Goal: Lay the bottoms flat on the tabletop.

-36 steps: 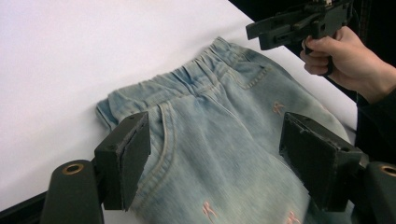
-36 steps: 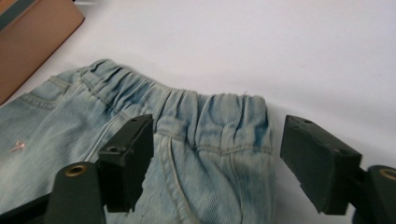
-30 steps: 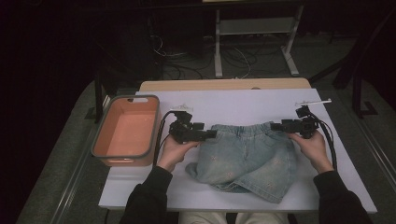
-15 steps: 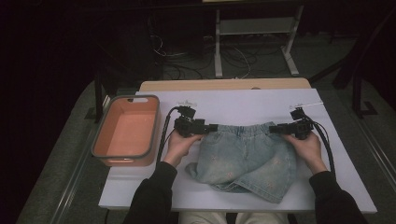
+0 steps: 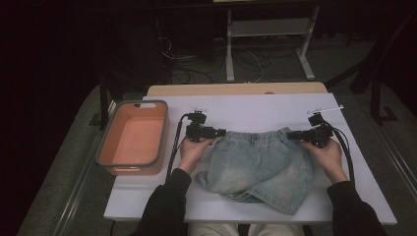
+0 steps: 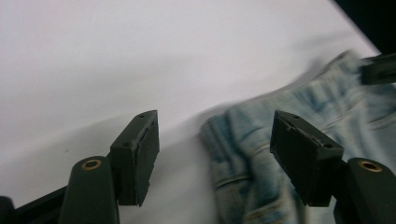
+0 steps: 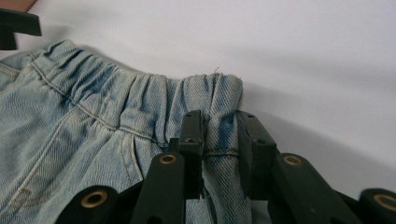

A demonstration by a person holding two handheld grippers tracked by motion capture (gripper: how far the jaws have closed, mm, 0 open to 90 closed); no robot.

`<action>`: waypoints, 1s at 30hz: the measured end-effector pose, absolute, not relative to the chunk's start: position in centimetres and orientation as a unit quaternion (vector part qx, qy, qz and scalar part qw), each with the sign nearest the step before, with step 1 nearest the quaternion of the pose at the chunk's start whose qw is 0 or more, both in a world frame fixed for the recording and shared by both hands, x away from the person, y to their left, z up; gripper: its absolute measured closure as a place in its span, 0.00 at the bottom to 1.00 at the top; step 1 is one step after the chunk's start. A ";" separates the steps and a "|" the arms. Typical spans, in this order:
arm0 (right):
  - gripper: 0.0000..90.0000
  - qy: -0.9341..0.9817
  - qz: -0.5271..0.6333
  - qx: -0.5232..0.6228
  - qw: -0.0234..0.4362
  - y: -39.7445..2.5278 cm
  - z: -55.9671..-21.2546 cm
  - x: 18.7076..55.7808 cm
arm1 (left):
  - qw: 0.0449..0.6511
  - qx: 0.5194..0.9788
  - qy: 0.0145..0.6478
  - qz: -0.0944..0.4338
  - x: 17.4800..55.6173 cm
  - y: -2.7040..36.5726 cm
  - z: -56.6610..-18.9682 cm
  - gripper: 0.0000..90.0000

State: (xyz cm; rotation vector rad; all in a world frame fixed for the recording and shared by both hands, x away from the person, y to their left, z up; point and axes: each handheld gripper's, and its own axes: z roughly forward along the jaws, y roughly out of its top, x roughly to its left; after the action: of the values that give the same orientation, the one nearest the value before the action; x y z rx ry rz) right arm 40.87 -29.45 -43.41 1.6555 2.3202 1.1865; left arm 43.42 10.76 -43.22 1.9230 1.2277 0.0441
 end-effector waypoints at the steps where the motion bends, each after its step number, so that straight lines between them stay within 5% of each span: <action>1: 0.81 0.753 0.384 0.534 0.029 -29.4 -43.3 40.8 | 0.415 0.765 0.492 0.016 43.4 10.7 -43.4 0.37; 30: 0.81 0.749 0.396 0.530 0.029 -30.3 -42.9 40.6 | 0.427 0.756 0.494 -0.055 42.6 9.4 -45.2 0.60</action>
State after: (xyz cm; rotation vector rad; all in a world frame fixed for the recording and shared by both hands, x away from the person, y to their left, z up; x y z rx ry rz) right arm 40.59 -30.32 -42.95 1.6351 2.3121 1.2205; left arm 42.65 9.45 -45.20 1.8883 1.2343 -0.1364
